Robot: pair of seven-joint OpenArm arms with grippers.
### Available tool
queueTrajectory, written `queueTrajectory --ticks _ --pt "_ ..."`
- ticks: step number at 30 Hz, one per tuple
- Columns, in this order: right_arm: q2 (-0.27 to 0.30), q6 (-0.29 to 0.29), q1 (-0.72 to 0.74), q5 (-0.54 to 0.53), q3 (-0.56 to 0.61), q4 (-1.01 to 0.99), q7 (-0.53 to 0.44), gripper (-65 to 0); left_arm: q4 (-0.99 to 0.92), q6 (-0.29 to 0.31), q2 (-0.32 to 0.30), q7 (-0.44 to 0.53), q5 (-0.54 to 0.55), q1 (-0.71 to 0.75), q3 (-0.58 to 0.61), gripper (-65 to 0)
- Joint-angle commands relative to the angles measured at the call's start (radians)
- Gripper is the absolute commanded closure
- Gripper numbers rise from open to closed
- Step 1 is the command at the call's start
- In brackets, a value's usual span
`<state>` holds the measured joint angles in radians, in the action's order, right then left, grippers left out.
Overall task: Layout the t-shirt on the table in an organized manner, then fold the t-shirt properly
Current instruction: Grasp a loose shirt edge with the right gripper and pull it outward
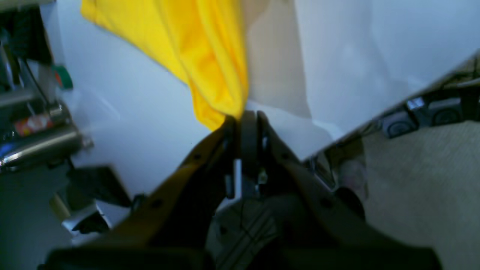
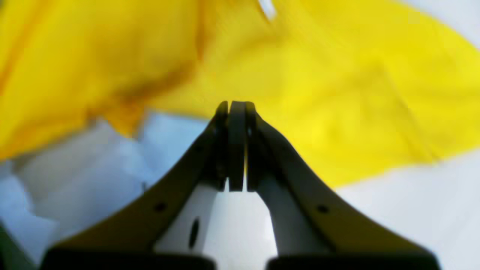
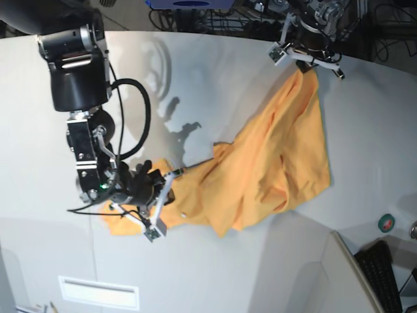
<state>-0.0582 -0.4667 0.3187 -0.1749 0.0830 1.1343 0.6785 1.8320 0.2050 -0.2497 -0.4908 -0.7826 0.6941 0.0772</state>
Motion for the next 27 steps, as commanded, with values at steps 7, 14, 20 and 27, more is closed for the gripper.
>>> queueTrajectory --ticks 7,14,20,27 --pt "-0.071 -0.004 0.106 -0.012 0.007 -0.135 -0.082 -50.3 -0.108 -0.012 -0.007 0.027 -0.004 0.006 -0.009 0.0" --pt "-0.081 -0.005 0.182 -0.054 0.007 -0.415 -0.260 -50.7 -0.104 -0.012 -0.003 0.027 -0.004 -0.001 -0.004 0.0" --pt "-0.081 -0.007 0.185 -0.208 0.077 -0.426 -0.262 -50.7 -0.110 -0.012 -0.003 0.027 -0.004 -0.021 -0.001 0.0" --pt "-0.081 0.003 0.201 -0.318 0.272 -0.472 -0.348 -50.7 -0.105 -0.012 -0.001 0.027 -0.005 -0.029 -0.007 0.0"
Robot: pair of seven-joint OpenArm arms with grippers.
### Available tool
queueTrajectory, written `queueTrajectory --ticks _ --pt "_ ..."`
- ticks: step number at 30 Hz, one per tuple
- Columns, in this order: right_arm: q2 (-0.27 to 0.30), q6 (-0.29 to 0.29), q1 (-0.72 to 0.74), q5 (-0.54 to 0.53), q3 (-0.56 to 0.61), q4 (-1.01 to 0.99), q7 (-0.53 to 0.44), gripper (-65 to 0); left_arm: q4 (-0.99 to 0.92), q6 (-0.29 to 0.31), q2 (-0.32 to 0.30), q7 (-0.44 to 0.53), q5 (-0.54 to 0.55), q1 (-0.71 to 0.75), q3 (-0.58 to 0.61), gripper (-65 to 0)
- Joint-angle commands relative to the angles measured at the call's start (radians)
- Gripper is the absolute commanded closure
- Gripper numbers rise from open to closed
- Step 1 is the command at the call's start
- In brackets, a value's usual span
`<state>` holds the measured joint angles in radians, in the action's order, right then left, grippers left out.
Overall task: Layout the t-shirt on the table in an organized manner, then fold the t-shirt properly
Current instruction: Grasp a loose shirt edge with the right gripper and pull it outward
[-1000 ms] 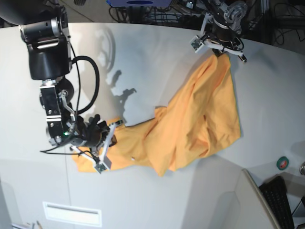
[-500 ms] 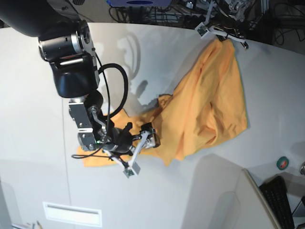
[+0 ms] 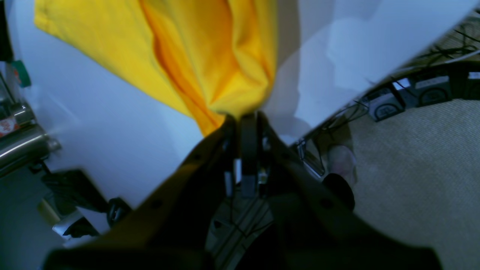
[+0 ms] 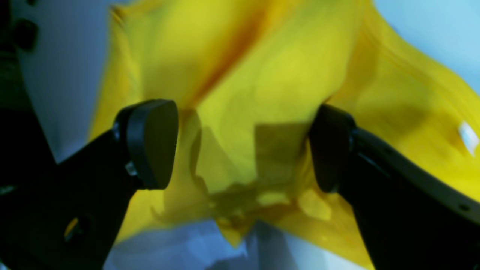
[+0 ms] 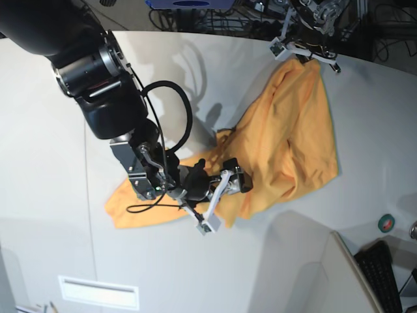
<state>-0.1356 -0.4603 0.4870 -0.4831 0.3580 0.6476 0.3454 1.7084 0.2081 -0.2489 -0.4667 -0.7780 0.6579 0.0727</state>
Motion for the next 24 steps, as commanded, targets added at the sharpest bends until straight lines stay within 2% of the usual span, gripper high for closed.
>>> queueTrajectory --ticks 1,3,4,6,8,11,14,19,22,24 --pt "-0.003 -0.004 0.042 -0.024 0.006 -0.012 -0.027 -50.6 0.020 -0.016 -0.002 0.003 -0.010 0.007 -0.004 0.0" --pt "-0.003 -0.004 0.048 -0.036 0.013 -0.058 -0.042 -47.6 0.018 -0.016 -0.002 0.003 -0.010 0.007 -0.004 0.0" --pt "-0.003 -0.004 0.048 -0.035 0.011 -0.070 -0.056 -41.9 0.017 -0.016 -0.002 0.003 -0.010 0.007 -0.004 0.0" --pt "-0.002 -0.004 0.043 -0.035 0.009 -0.073 -0.072 -25.1 0.015 -0.016 -0.002 0.003 -0.010 0.007 -0.004 0.0" --pt "0.000 -0.004 0.042 -0.035 0.008 -0.071 -0.072 0.0 0.015 -0.016 -0.002 0.003 -0.010 0.007 -0.004 0.0" --pt "0.011 -0.004 0.032 -0.035 0.008 -0.035 -0.049 0.0 0.015 -0.016 -0.002 0.003 -0.010 0.006 -0.004 0.0" --pt "0.086 -0.004 -0.040 -0.036 -0.037 0.173 0.056 0.0 0.018 -0.016 -0.002 0.000 -0.010 -0.011 -0.006 0.0" --pt "0.196 -0.004 -0.244 -0.035 -0.253 0.637 0.309 0.0 0.018 -0.016 0.003 -0.007 -0.010 -0.060 -0.006 0.0" --pt "0.239 -0.004 -0.382 -0.033 -0.362 0.861 0.456 0.0 0.020 -0.016 0.046 -0.007 -0.011 -0.105 -0.006 0.0" --pt "0.259 -0.004 -0.486 -0.033 -0.423 0.967 0.504 0.0 0.012 -0.016 0.072 -0.007 -0.014 -0.134 -0.004 0.0"
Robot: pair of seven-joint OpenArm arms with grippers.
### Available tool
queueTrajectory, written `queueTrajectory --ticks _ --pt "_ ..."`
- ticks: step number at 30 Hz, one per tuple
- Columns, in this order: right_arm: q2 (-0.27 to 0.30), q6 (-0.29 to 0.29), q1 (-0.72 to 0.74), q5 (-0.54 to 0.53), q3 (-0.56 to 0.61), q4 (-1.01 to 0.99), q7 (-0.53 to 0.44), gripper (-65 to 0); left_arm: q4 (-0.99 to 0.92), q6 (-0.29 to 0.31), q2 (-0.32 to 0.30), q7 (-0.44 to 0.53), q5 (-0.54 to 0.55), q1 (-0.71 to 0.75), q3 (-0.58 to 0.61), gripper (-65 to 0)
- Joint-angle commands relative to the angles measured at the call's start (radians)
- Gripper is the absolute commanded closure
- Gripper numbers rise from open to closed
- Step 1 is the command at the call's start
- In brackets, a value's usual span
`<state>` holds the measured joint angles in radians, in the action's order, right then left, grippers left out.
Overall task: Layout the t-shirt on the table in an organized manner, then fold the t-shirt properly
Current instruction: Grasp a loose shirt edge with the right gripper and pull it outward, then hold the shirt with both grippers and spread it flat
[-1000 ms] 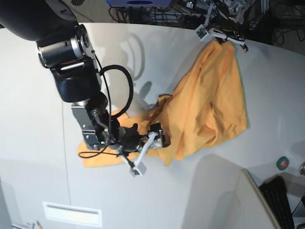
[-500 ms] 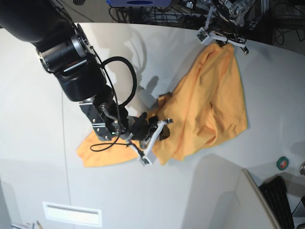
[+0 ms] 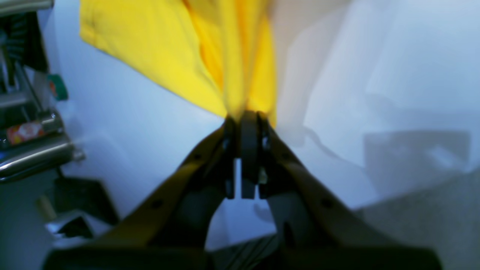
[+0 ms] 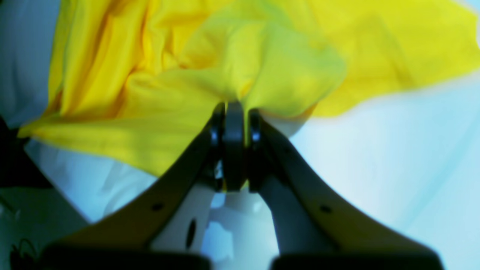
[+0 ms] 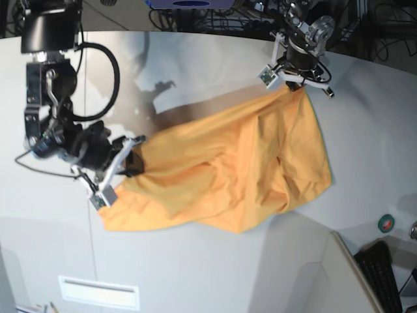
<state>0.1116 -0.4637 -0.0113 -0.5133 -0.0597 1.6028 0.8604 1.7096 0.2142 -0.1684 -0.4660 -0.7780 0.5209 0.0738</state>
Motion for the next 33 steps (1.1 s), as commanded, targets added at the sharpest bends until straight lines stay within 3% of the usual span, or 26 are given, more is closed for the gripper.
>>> queueTrajectory --ticks 1,8,16,18,22,24,29,33 --pt "0.015 0.000 -0.032 -0.003 -0.027 0.046 -0.008 0.0 0.010 -0.020 -0.003 -0.007 -0.014 -0.008 0.002 0.0" --pt "0.012 0.000 -0.264 -0.002 -0.119 0.109 -0.011 0.0 -0.026 -0.017 0.023 -0.009 -0.016 -0.048 0.008 0.0" --pt "0.004 0.006 -0.296 -0.002 -0.114 0.205 -0.005 0.0 0.039 -0.017 0.025 -0.010 -0.014 -0.071 -0.007 0.0" --pt "0.004 0.056 -0.221 0.000 -0.111 0.216 0.006 0.0 0.068 -0.015 0.025 -0.061 -0.014 -0.118 -0.007 0.0" --pt "0.012 0.225 -0.025 0.000 -0.075 0.106 0.104 0.0 0.051 -0.015 0.025 -0.245 -0.008 -0.265 0.008 0.0" --pt "0.012 0.285 0.072 0.000 -0.058 0.000 0.112 0.0 -0.001 -0.015 0.036 -0.268 -0.008 -0.331 0.008 0.0" --pt "0.007 0.366 0.305 0.002 -0.050 -0.391 0.029 0.0 -0.263 -0.015 0.094 -0.267 -0.011 -0.517 0.008 0.0" --pt "0.015 0.382 0.434 0.002 -0.050 -0.597 -0.040 0.0 -0.389 -0.015 0.139 -0.267 -0.010 -0.615 -0.006 0.0"
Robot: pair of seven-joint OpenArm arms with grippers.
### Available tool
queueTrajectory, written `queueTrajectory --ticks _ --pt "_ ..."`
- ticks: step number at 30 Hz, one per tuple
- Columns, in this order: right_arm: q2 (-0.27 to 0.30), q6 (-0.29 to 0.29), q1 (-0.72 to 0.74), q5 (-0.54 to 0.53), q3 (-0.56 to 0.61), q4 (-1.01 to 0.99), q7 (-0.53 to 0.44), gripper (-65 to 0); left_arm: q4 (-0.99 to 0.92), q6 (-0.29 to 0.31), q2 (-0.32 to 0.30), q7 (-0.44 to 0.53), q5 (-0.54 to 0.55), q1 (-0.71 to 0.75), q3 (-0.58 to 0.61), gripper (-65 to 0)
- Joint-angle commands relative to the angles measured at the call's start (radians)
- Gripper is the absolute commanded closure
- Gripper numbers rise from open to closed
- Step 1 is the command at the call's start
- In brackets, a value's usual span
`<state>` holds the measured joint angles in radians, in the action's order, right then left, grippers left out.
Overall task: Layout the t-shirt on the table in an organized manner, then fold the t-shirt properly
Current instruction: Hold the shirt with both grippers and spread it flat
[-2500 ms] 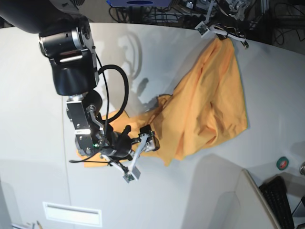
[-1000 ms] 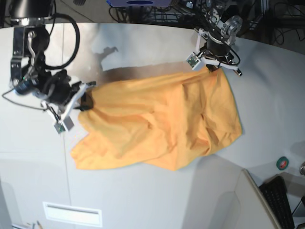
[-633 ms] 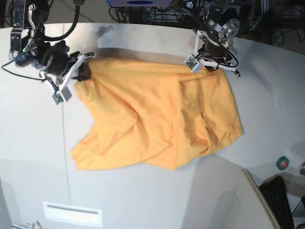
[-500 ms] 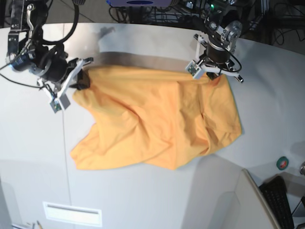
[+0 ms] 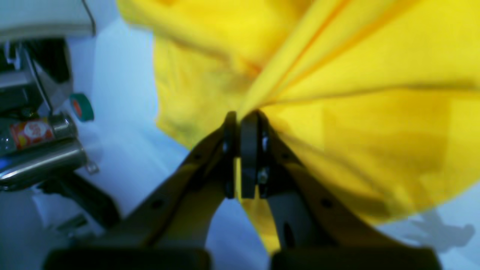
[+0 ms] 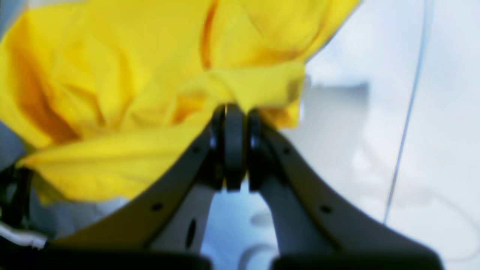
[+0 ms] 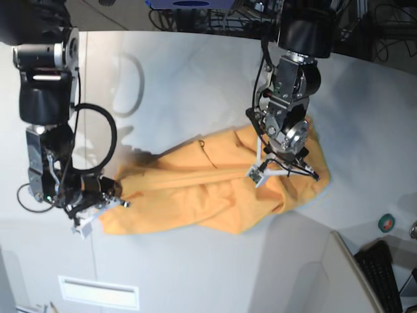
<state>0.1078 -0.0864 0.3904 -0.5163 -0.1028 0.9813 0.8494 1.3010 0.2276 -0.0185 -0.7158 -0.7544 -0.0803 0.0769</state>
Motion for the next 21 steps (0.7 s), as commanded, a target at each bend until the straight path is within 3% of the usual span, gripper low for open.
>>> queueTrajectory --ticks 1,5,12,19,20,21 --pt "0.019 0.004 0.032 0.005 -0.007 0.032 -0.015 0.0 0.025 -0.029 -0.008 -0.018 -0.034 -0.020 -0.009 0.0" --pt "0.043 0.000 -0.084 0.003 -0.013 0.284 0.057 0.0 0.171 -0.029 -0.008 -0.015 -0.034 0.050 0.001 0.0" --pt "0.105 -0.005 -0.485 -0.002 -0.018 0.782 0.054 0.0 0.434 -0.029 -0.010 -0.001 -0.035 0.304 0.007 0.0" --pt "0.069 -0.006 -0.652 -0.002 -0.094 0.773 0.052 0.0 0.443 -0.033 -0.005 0.065 -0.032 0.466 0.005 0.0" --pt "0.069 -0.006 -0.655 -0.002 -0.094 0.773 0.052 0.0 0.443 -0.033 -0.005 0.065 -0.032 0.477 0.005 -4.1" --pt "0.069 -0.006 -0.660 -0.002 -0.096 0.773 0.052 0.0 0.441 -0.033 -0.007 0.065 -0.032 0.486 0.007 -13.7"
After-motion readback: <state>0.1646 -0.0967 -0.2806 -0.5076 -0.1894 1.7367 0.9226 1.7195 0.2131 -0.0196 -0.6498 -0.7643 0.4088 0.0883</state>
